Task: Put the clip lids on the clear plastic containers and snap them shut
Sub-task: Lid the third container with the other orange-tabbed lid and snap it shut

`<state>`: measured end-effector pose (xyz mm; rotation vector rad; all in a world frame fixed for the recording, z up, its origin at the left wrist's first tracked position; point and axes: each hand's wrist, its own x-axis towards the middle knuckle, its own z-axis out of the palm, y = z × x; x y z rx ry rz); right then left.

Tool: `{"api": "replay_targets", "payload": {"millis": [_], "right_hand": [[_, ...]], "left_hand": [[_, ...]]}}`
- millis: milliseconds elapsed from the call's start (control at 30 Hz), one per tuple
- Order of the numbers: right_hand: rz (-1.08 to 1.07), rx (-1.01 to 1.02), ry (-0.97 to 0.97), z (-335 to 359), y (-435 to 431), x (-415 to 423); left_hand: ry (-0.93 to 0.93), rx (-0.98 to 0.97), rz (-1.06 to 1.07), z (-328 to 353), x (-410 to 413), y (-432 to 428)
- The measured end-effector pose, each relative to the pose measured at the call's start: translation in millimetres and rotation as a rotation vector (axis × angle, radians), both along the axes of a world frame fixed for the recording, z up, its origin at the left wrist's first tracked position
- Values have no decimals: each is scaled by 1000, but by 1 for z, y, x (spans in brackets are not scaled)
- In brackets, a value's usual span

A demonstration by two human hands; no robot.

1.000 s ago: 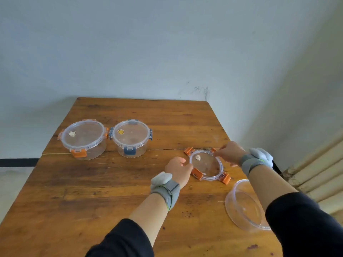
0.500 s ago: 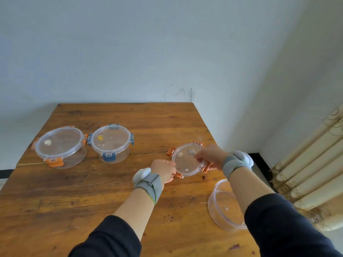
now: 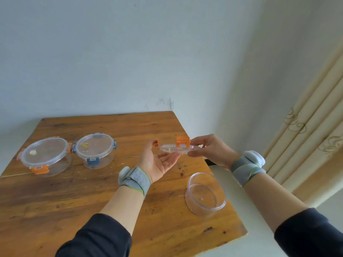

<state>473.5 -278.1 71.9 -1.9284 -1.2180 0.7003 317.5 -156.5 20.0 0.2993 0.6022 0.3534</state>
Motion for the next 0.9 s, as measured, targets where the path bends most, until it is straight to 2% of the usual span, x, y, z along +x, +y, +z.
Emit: {"api": "replay_targets", "payload": {"millis": [133, 267, 367, 467, 533, 600, 733, 900], "right_hand": [[-33, -27, -2, -3, -28, 7], [-68, -56, 10, -4, -55, 7], [-178, 72, 234, -10, -74, 8], [-407, 241, 572, -23, -80, 14], [-528, 225, 731, -29, -81, 13], [-591, 154, 699, -38, -79, 11], [-664, 150, 610, -57, -76, 12], [-708, 132, 580, -74, -72, 11]], "left_hand": [[-5, 108, -84, 11, 2, -14], [148, 275, -127, 21, 14, -34], [224, 384, -159, 21, 24, -52], [265, 459, -135, 16, 31, -65], [288, 511, -138, 14, 34, -75], [328, 565, -170, 12, 36, -82], [438, 692, -190, 2, 40, -83], [686, 1230, -261, -9, 36, -80]]}}
